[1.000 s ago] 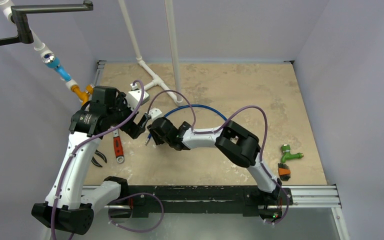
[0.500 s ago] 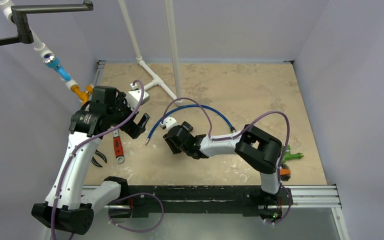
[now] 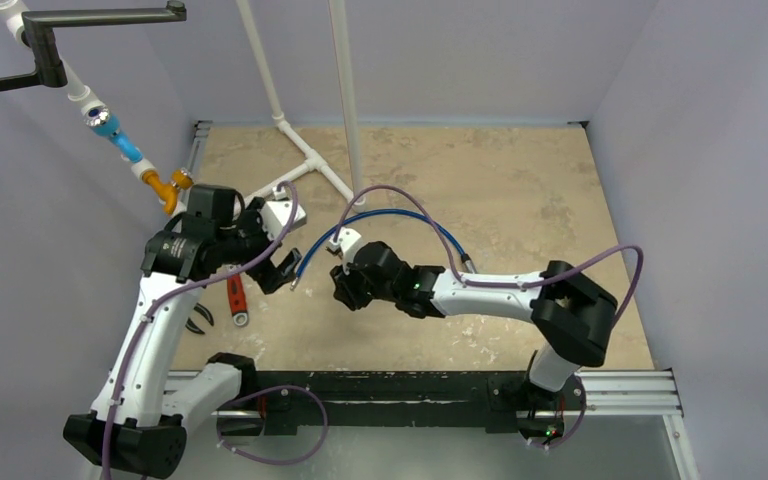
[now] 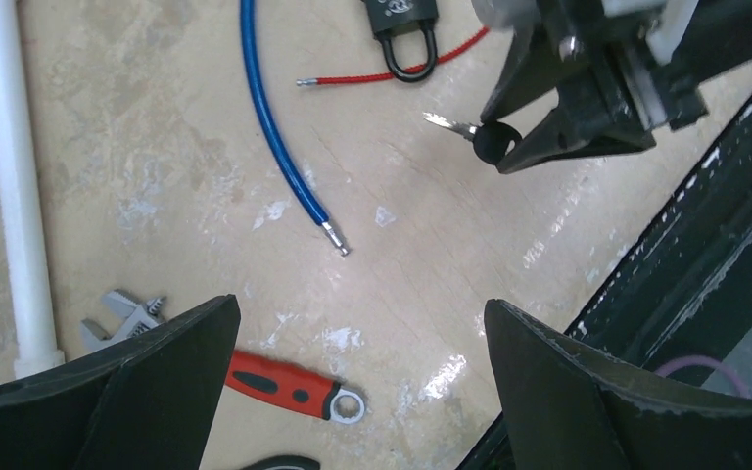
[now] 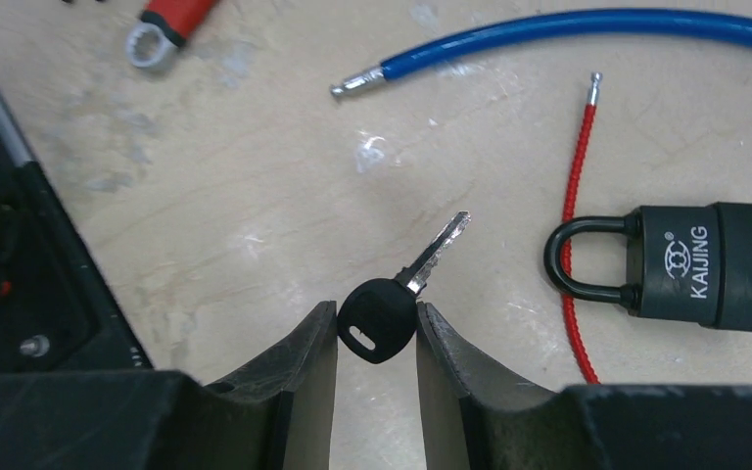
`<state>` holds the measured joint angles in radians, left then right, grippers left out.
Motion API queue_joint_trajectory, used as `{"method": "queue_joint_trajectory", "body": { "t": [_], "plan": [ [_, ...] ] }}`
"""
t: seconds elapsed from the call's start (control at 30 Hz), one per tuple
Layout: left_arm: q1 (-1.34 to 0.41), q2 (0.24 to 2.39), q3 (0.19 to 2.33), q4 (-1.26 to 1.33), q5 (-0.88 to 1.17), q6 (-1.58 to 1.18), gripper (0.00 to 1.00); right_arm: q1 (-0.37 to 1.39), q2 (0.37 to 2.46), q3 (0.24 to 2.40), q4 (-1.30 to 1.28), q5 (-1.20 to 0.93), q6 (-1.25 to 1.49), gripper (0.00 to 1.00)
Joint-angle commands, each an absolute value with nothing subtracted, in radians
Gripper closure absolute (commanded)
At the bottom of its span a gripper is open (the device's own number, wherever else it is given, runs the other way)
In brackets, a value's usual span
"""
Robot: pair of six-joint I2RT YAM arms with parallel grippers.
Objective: Unlock with the key
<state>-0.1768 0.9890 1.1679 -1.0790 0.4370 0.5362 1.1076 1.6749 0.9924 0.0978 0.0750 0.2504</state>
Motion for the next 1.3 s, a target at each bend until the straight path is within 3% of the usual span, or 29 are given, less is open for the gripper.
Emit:
{"method": "queue_joint_trajectory", "body": {
  "t": [0.0,0.23,0.37,0.53,0.77,1.07,1.27],
  "plan": [
    [-0.169,0.911,1.093,-1.081,0.565,0.787,0.03,1.103,1.592,0.99,0.117,-0.038,0.268,0.89],
    [-0.169,0.769,0.973,-1.038,0.64,1.2,0.04,1.07,1.454,0.976,0.086,-0.211,0.284,0.88],
    [-0.171,0.635,0.861,-0.784,0.754,1.25,0.02,1.029,1.387,0.976,0.088,-0.345,0.313,0.88],
    [-0.175,0.562,0.824,-0.705,0.937,1.301,0.0,1.006,1.329,1.0,0.082,-0.442,0.326,0.87],
    [-0.254,0.544,0.837,-0.801,0.984,1.438,0.0,1.006,1.327,1.058,0.043,-0.517,0.321,0.87],
    [-0.388,0.528,0.805,-0.829,0.903,1.646,0.13,1.006,1.346,1.126,0.008,-0.559,0.32,0.88],
    [-0.393,0.529,0.775,-0.716,0.884,1.694,0.33,1.006,1.36,1.146,-0.031,-0.591,0.305,0.88]
  ]
}}
